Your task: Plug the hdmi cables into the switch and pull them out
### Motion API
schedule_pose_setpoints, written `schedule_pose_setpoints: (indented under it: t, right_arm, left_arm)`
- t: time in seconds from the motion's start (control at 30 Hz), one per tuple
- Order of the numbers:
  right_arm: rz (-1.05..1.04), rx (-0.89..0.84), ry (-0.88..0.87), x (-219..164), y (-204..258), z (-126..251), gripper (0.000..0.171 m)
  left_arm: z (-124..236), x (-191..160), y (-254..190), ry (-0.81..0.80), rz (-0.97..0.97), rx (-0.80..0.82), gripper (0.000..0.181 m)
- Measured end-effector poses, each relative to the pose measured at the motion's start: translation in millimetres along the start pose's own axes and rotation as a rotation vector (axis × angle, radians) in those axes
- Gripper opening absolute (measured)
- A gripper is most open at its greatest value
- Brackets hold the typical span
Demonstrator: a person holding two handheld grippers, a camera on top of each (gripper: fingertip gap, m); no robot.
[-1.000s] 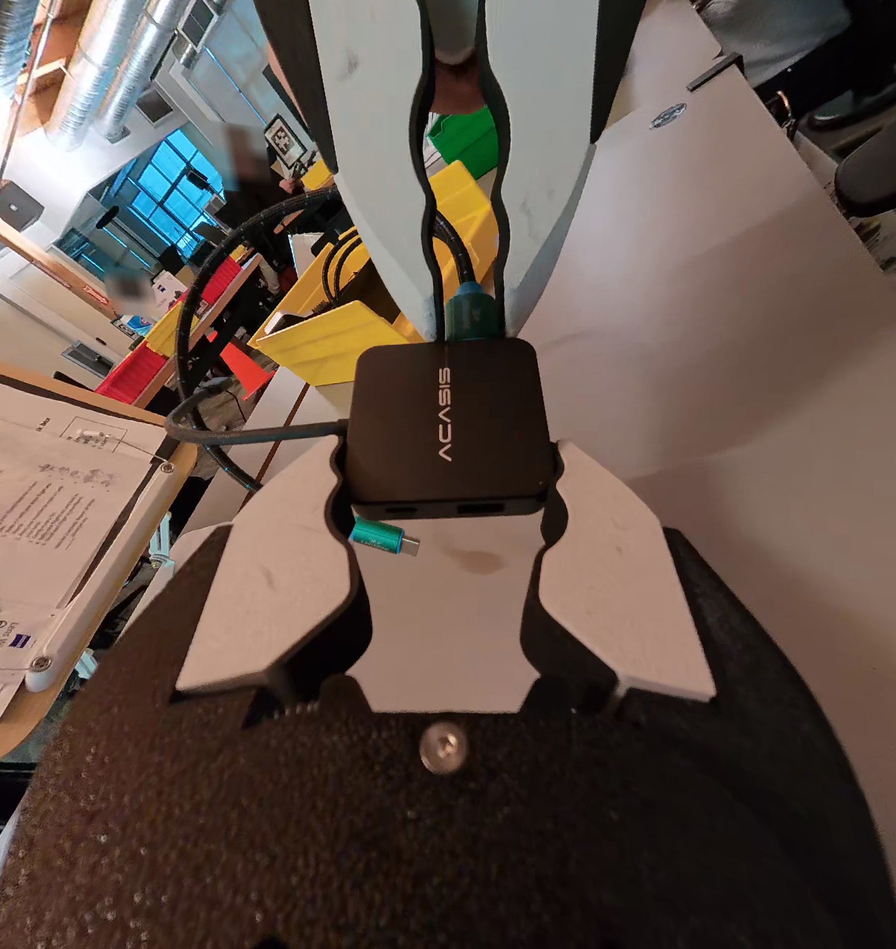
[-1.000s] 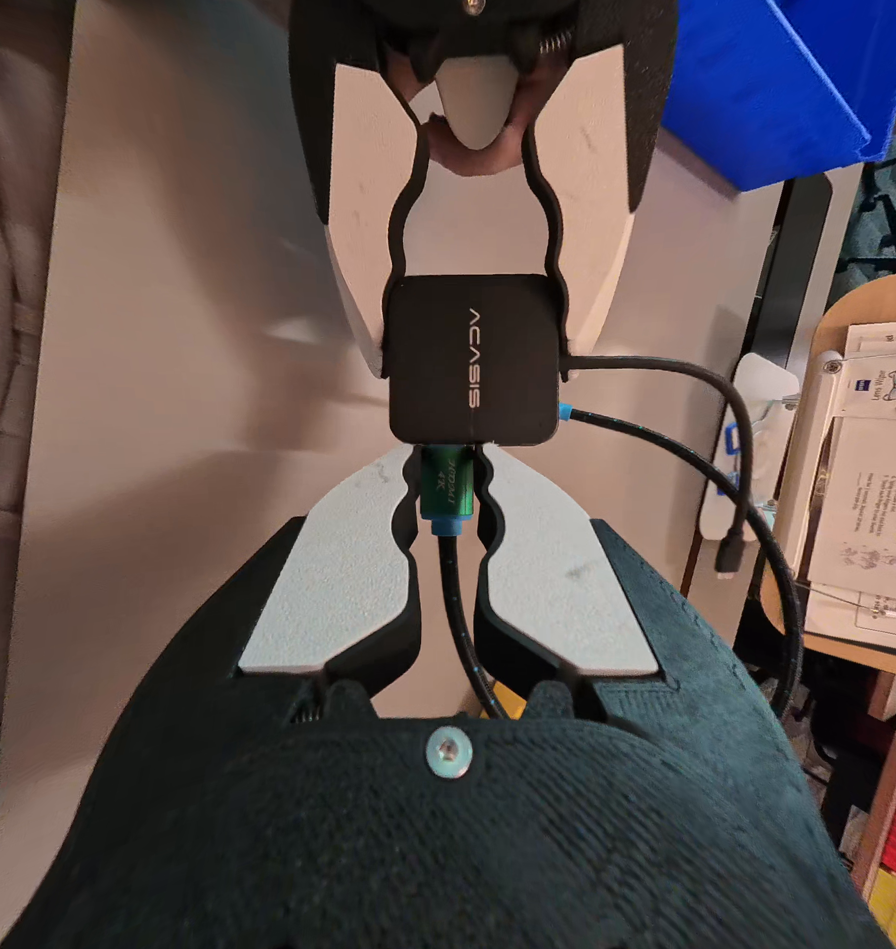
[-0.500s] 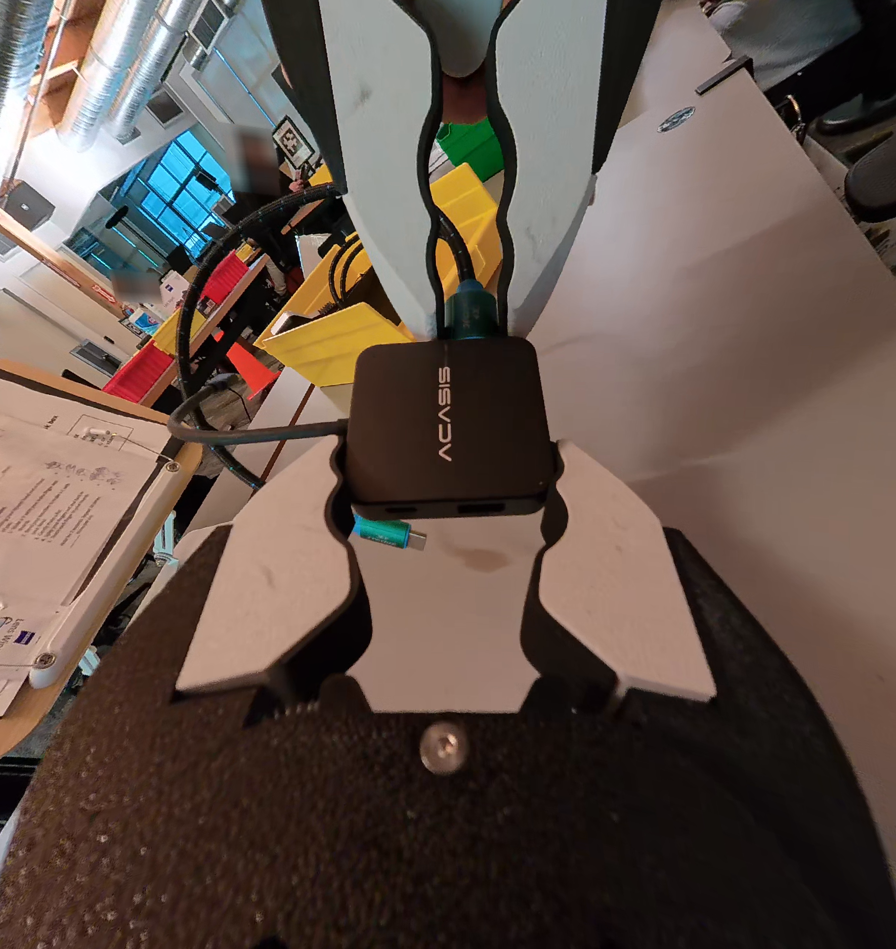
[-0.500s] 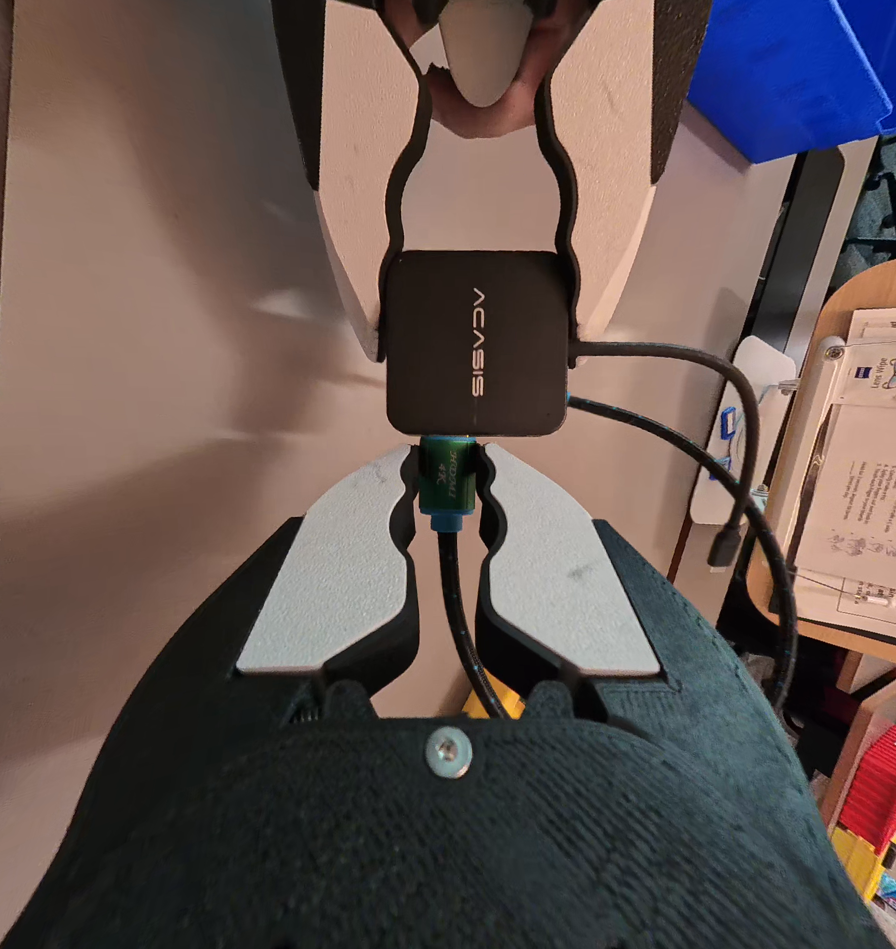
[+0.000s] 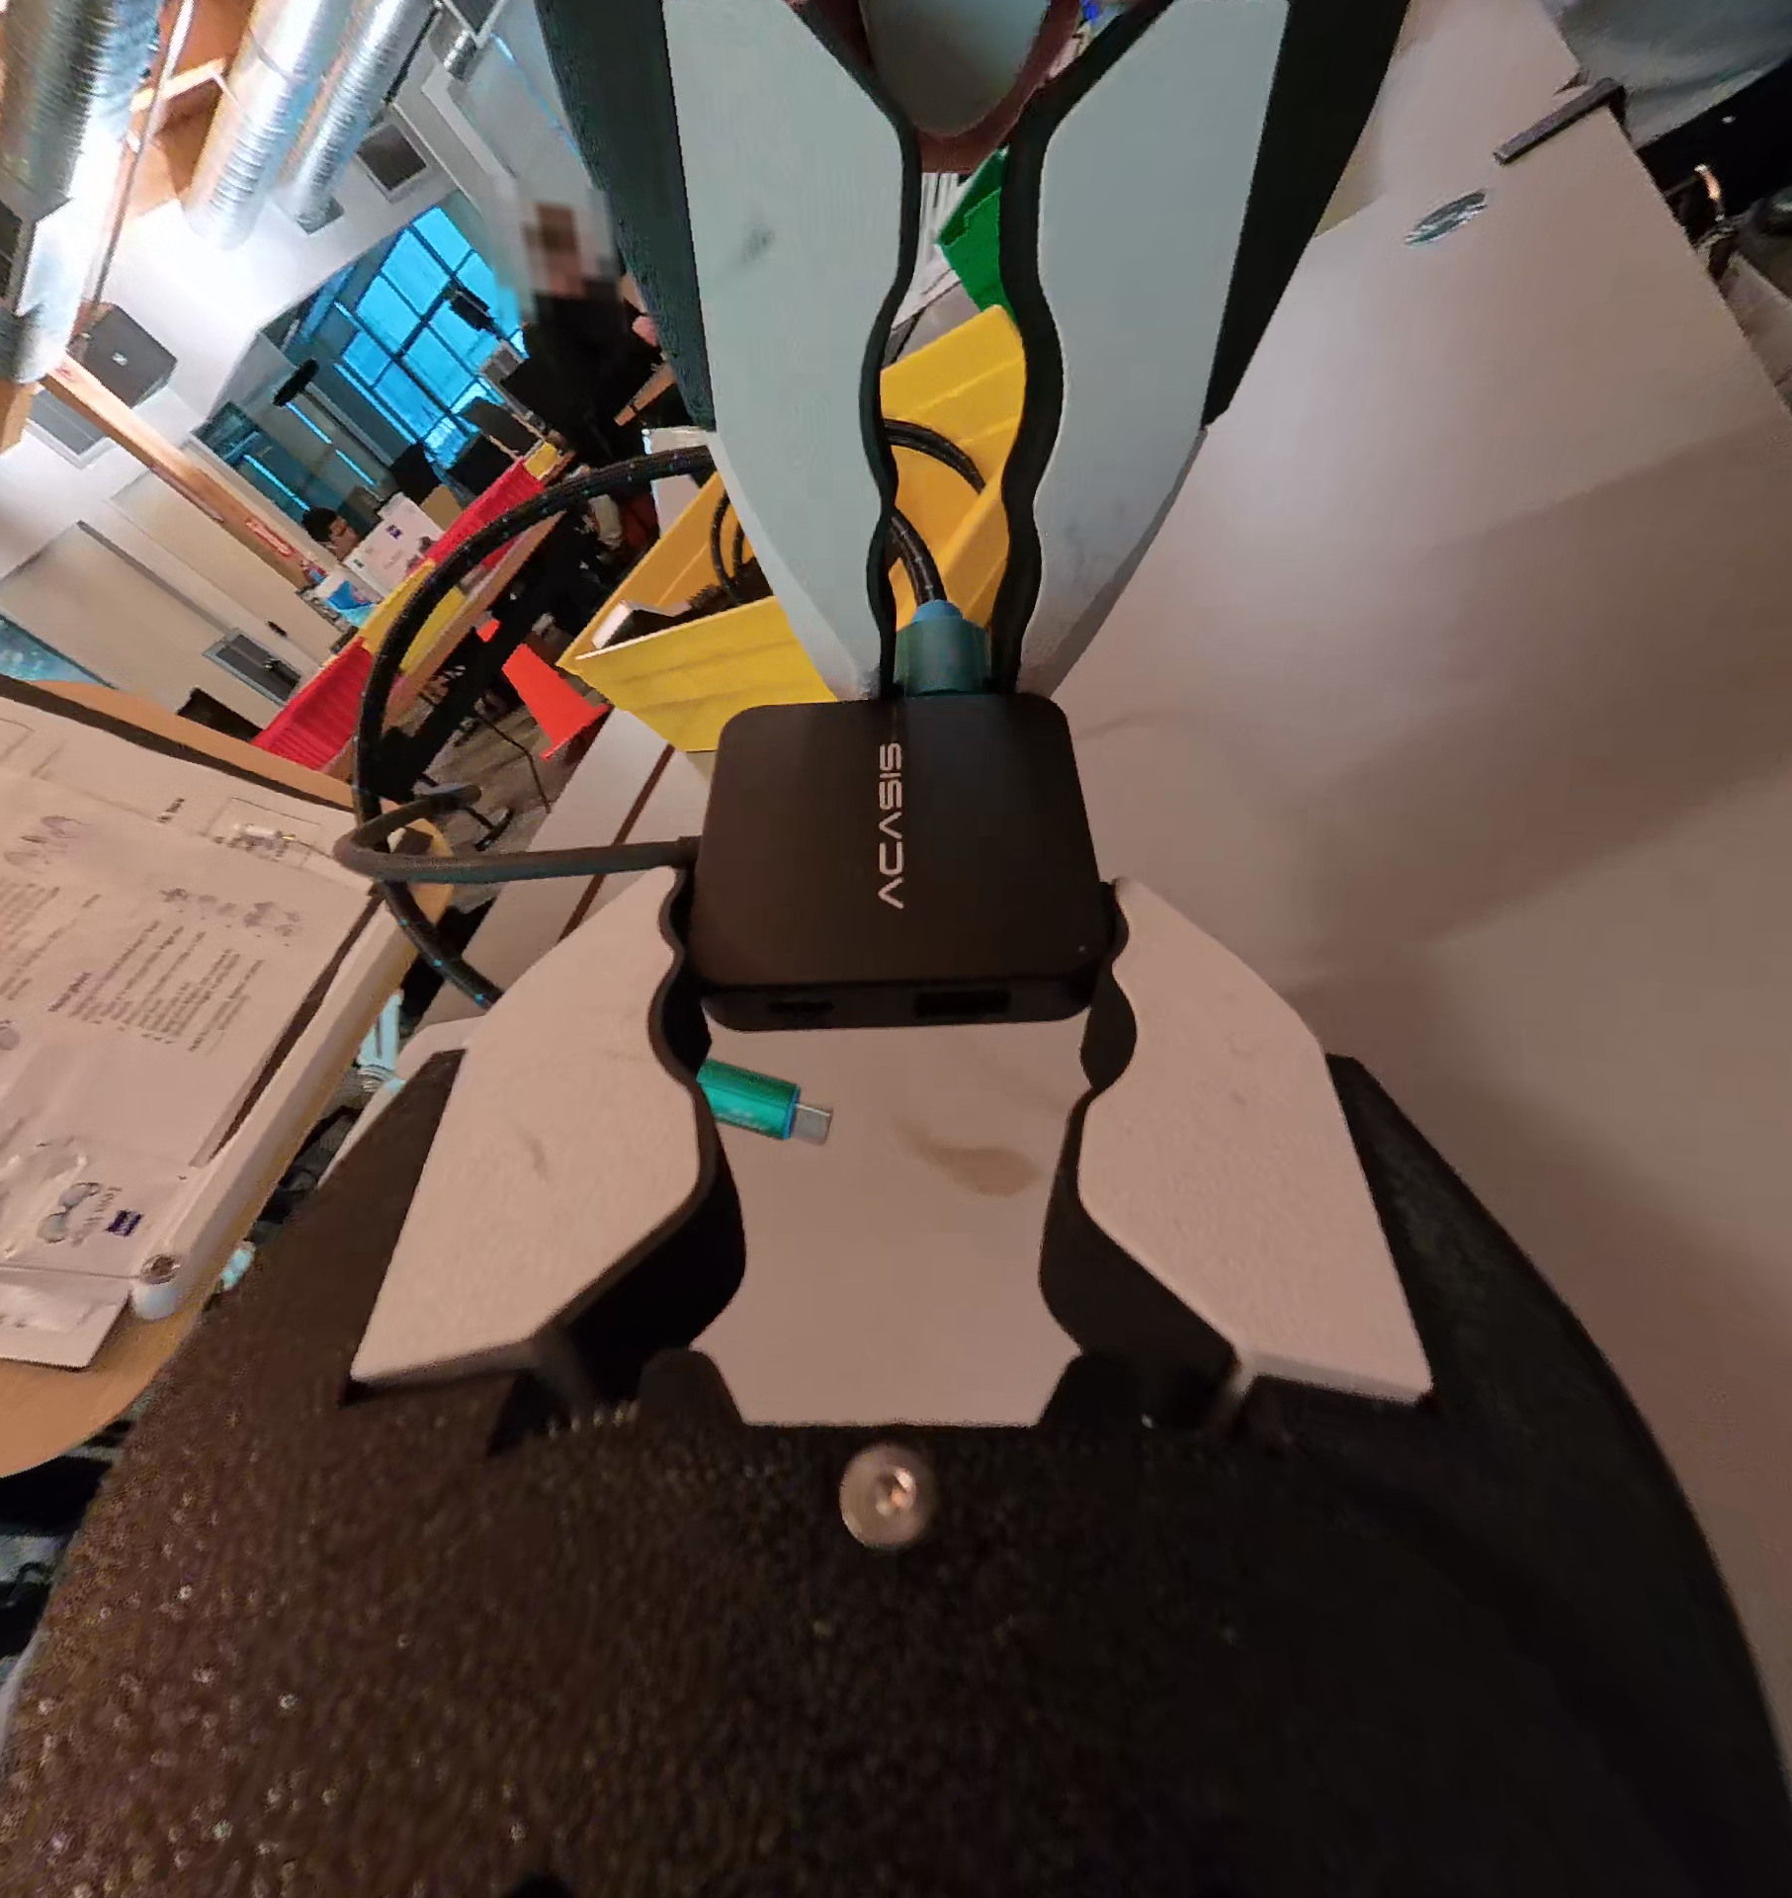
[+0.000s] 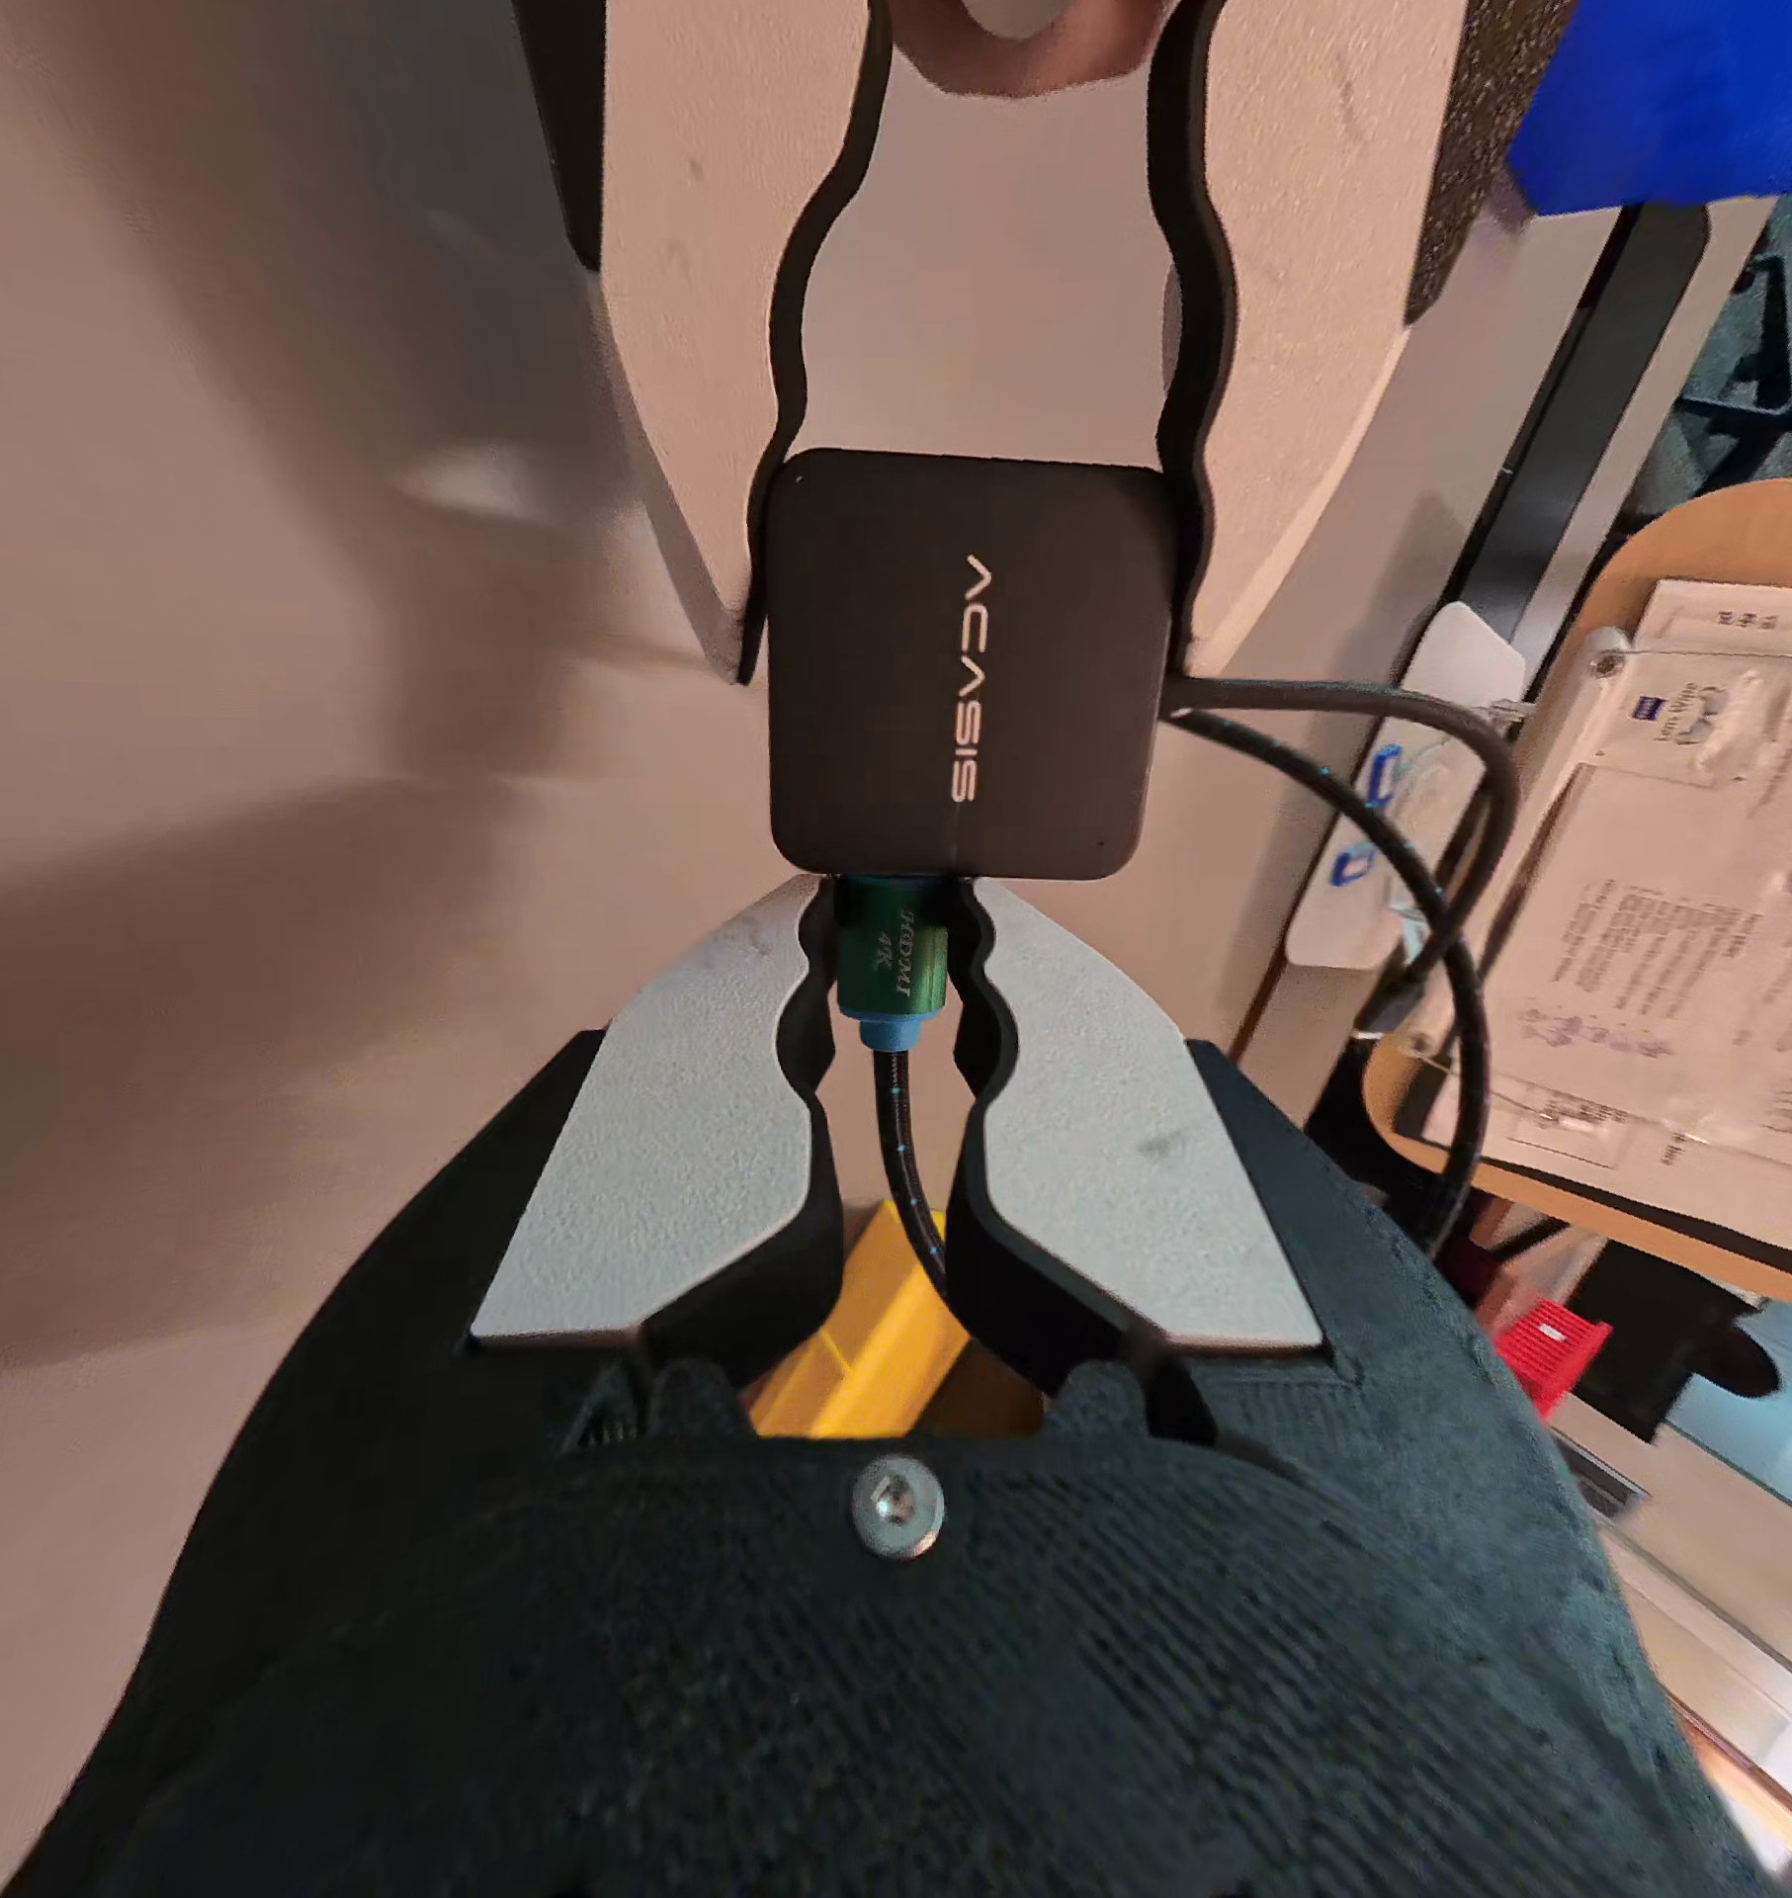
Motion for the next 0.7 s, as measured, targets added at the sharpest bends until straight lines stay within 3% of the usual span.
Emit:
schedule_pose_setpoints:
  t: [0.47,0.7]
  right_arm:
    - [0.048,-0.106,-0.037,3,1,-3,0.021]
    - [0.11,-0.133,0.052,3,3,-11,0.022]
  left_arm:
    - [6,2,3,0.036,-0.045,0.05,0.072]
    - [1,1,2,0.071,-0.035,0.038,0.072]
Point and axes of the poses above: each gripper's, where its closed fingertips meet, z back along the fingers, x out of its top, y = z × x across the jaws, the point moved 10 cm from there along z, back along the fingers, and after that the axes turned 14 degrees about -z, right-handed, at the moved point
